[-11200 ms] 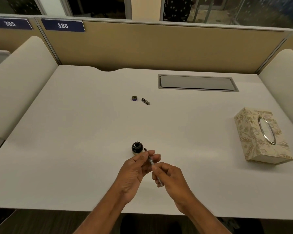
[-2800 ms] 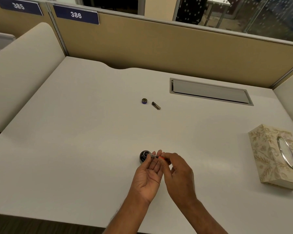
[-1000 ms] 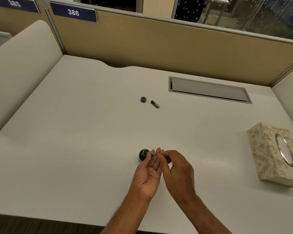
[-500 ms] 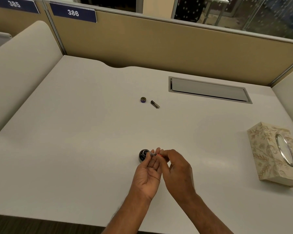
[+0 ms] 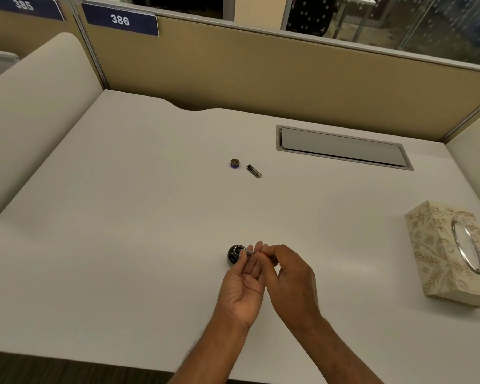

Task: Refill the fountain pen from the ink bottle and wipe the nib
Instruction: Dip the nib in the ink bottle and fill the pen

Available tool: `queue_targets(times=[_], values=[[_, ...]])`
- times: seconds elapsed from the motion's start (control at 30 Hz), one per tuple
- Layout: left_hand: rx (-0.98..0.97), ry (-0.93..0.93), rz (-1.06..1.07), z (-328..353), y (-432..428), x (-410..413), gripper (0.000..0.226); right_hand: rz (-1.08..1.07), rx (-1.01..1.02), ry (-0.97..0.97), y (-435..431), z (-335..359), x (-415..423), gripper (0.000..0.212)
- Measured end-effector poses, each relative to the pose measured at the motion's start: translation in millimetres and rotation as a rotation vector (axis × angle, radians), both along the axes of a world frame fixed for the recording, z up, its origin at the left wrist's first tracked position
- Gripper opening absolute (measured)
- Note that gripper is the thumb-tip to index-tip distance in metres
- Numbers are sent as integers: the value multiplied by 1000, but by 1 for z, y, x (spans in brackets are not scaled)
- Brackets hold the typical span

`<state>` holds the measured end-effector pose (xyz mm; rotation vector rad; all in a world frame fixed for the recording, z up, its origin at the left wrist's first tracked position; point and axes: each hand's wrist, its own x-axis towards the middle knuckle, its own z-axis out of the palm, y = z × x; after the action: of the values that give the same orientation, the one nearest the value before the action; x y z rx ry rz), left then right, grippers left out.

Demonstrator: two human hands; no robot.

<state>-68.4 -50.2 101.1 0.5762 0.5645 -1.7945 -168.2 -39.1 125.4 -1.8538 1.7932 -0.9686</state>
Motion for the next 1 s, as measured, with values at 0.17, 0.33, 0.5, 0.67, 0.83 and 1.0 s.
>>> queue_targets(times=[0.17, 0.33, 0.5, 0.67, 0.83, 1.0], values=[[3, 15, 0, -3, 0, 0, 26, 1, 14, 5, -1, 3, -1, 3], [2, 41, 13, -2, 1, -1, 22, 44, 49, -41, 0, 0, -1, 14], [2, 51, 29, 0, 0, -1, 21, 31, 41, -68, -4, -3, 0, 10], [-4, 56, 26, 2, -1, -2, 21, 28, 29, -105, -6, -3, 1, 8], [-21, 44, 23, 0, -1, -2, 22, 57, 70, -139, -5, 1, -1, 17], [-30, 33, 25, -2, -1, -2, 21, 39, 72, -147, -6, 0, -3, 10]])
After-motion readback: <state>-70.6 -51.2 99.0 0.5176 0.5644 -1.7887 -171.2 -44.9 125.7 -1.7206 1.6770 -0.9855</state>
